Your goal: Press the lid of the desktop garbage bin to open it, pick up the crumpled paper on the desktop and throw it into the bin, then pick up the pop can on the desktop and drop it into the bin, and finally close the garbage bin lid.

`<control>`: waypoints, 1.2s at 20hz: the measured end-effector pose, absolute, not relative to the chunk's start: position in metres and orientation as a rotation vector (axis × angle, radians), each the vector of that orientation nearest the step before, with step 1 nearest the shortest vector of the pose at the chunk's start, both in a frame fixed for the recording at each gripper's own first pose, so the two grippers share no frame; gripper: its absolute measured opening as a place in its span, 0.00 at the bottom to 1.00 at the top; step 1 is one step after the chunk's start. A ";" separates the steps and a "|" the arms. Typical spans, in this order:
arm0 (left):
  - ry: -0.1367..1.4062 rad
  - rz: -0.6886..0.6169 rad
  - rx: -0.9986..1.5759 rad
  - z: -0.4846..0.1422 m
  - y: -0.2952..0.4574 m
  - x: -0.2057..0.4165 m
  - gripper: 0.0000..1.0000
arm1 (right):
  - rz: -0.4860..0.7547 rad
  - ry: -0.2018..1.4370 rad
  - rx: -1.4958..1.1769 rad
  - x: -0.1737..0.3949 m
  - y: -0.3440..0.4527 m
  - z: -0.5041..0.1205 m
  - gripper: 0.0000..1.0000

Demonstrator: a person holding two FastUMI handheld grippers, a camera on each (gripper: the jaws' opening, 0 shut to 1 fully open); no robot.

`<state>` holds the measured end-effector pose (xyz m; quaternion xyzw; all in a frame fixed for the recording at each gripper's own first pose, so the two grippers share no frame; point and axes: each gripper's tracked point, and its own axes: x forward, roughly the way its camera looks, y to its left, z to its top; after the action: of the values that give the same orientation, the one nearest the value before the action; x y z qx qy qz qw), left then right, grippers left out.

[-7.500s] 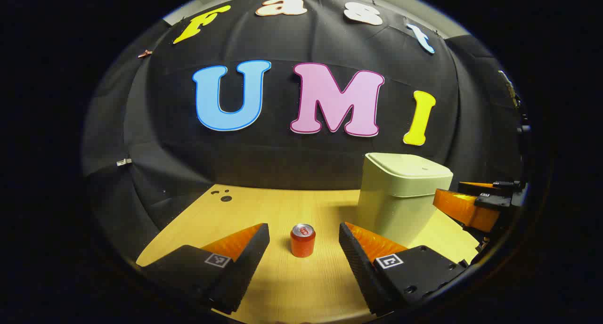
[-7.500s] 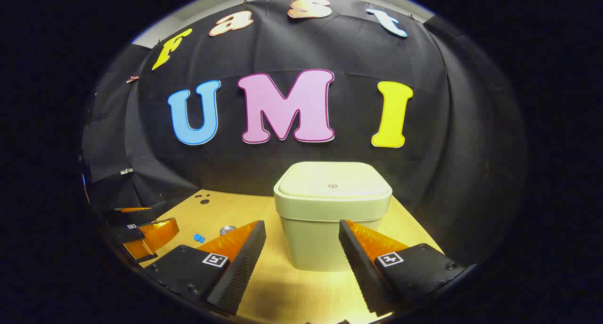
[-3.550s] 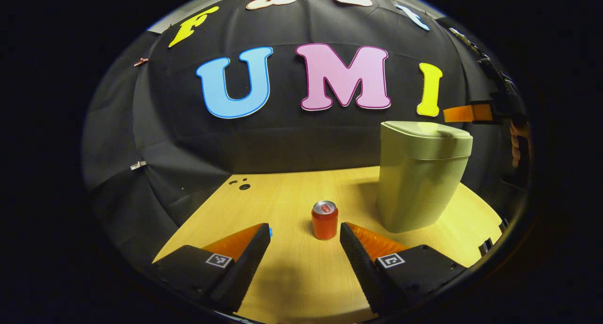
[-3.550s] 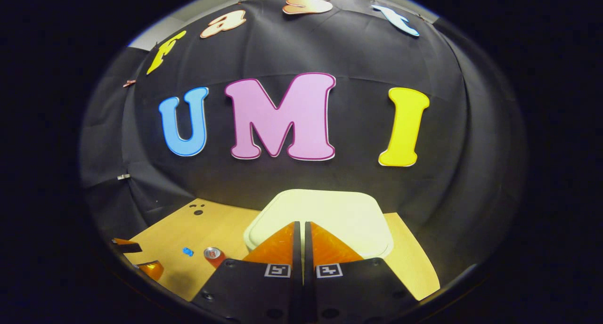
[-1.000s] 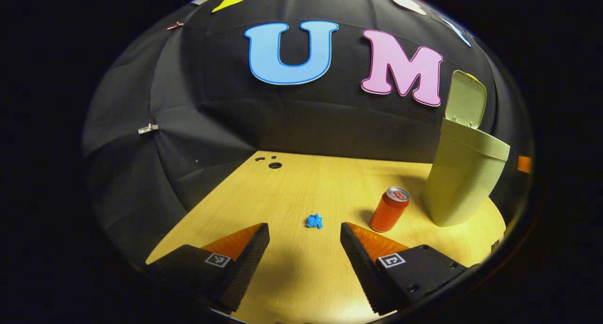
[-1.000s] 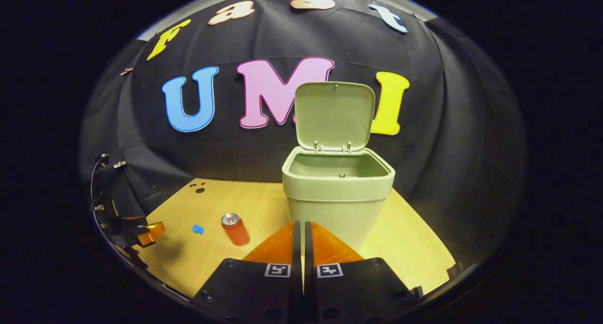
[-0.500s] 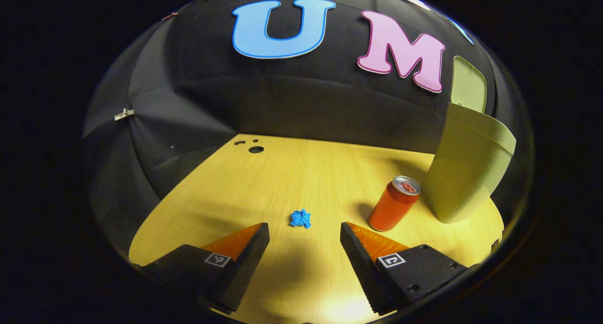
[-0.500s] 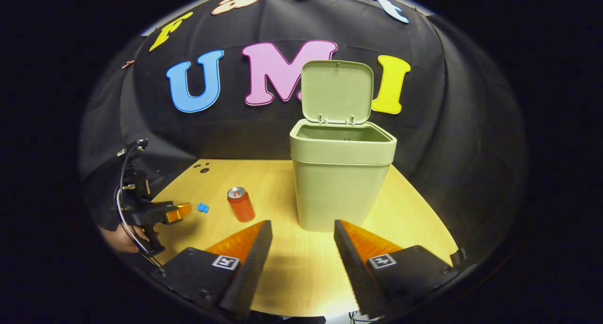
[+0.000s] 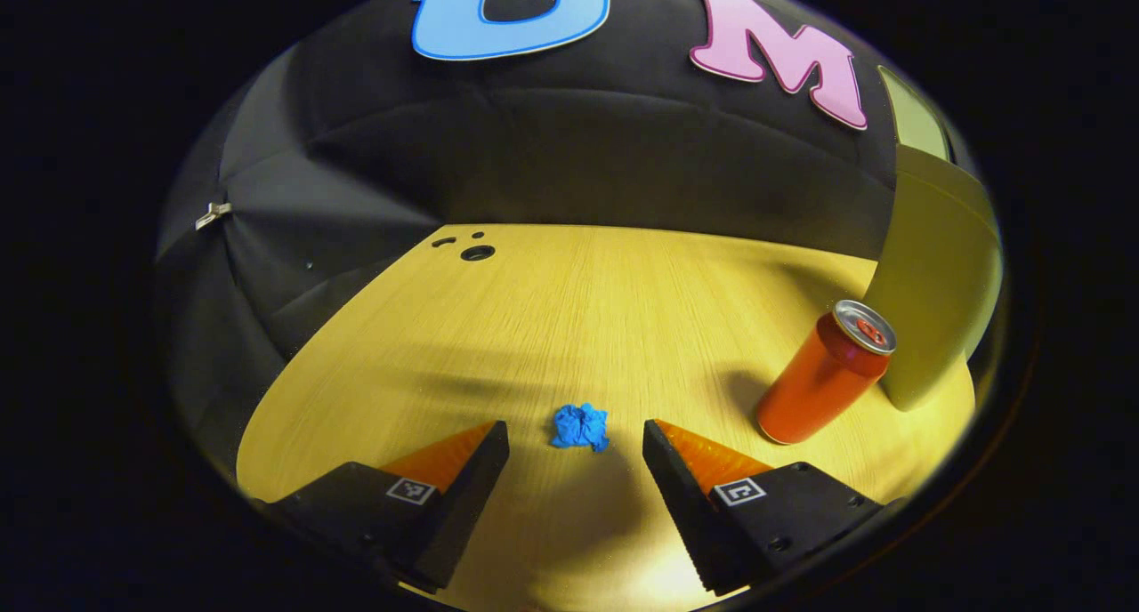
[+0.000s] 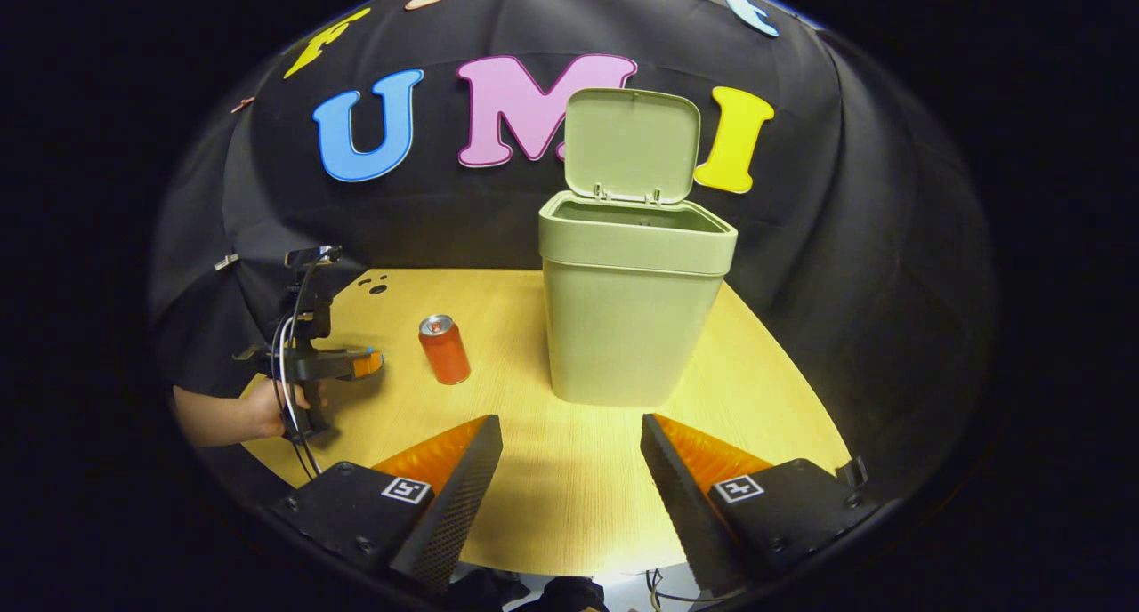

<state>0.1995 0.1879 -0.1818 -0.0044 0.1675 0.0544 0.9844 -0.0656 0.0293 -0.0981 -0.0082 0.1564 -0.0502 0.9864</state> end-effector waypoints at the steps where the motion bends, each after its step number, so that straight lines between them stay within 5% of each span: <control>1: 0.350 0.100 0.004 -0.186 0.187 0.204 0.97 | -0.108 0.324 -0.012 -0.067 0.025 -0.102 0.99; 7: 0.393 0.092 -0.015 -0.201 0.180 0.216 1.00 | -0.132 0.370 0.047 -0.068 0.020 -0.115 0.99; 16: 0.391 0.056 0.021 -0.205 0.182 0.225 0.81 | -0.129 0.418 0.014 -0.073 0.029 -0.130 0.99; 20: 0.365 0.080 0.010 -0.205 0.186 0.225 0.41 | -0.125 0.461 0.004 -0.073 0.035 -0.142 0.99; 24: 0.357 0.063 0.031 -0.205 0.186 0.224 0.35 | -0.112 0.469 0.001 -0.077 0.042 -0.147 0.99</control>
<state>0.2241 0.1859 -0.2050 0.0155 0.1776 0.0315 0.9835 -0.0766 0.0421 -0.1469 0.0004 0.2323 -0.0556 0.9711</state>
